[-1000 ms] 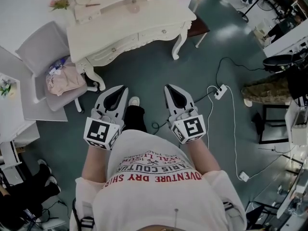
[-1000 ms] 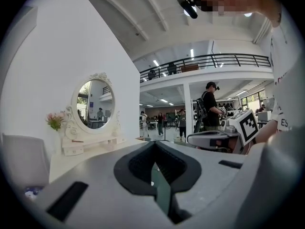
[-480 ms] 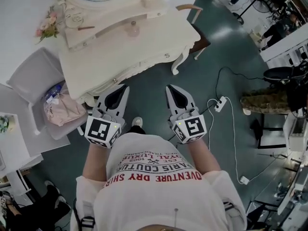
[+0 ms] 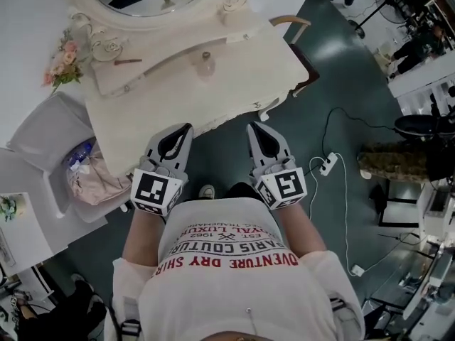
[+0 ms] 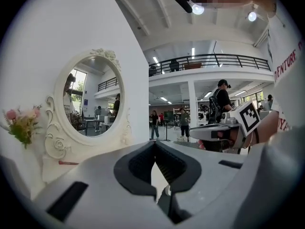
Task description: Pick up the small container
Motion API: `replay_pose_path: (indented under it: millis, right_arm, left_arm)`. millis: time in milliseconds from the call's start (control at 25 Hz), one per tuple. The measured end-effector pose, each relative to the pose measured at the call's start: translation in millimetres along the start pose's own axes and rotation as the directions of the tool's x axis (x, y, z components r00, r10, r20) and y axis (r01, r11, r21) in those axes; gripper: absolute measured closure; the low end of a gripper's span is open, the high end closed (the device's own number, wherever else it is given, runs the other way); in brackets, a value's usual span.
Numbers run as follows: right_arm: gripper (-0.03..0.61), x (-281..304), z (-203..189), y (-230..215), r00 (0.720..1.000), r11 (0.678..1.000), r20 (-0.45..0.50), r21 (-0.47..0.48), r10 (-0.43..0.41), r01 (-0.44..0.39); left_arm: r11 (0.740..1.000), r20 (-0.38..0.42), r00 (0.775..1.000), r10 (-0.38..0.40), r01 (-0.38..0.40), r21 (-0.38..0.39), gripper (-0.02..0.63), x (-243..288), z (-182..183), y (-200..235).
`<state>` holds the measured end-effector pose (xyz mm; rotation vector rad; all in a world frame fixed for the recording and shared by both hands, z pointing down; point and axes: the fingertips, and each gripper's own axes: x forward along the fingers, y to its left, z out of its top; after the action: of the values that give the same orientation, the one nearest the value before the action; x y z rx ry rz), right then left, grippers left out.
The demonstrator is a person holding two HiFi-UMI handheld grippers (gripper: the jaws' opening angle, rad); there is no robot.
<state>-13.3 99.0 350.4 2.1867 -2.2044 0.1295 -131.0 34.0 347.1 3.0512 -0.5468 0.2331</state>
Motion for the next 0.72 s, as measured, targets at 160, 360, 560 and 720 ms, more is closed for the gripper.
replay_pose_path:
  millis: [160,360,560,720]
  right_arm:
    - [0.58,29.3,-2.2,-21.2,0.999,0.999,-0.011,-0.01,0.053,-0.053]
    - [0.58,80.0,-8.1,-60.0,0.987,0.987,-0.022,-0.006,0.16,-0.16]
    - [0.58,133.7,-7.5,-99.0,0.948,0.948,-0.04,-0.034,0.315,-0.316]
    - [0.58,169.5,-6.2,-128.1,0.911,0.909,-0.044,-0.057,0.41,-0.412]
  left_arm:
    - [0.999,-0.032,0.999,0.038,-0.038,0.011,0.607,34.1,-4.7,14.5]
    - [0.992,-0.05,0.991,0.125,-0.125,-0.005,0.607,83.0,-11.6,36.3]
    - [0.97,-0.062,0.97,0.236,-0.239,-0.042,0.607,138.4,-19.5,59.7]
    - [0.938,-0.091,0.939,0.333,-0.339,-0.074,0.607,176.0,-29.7,77.7]
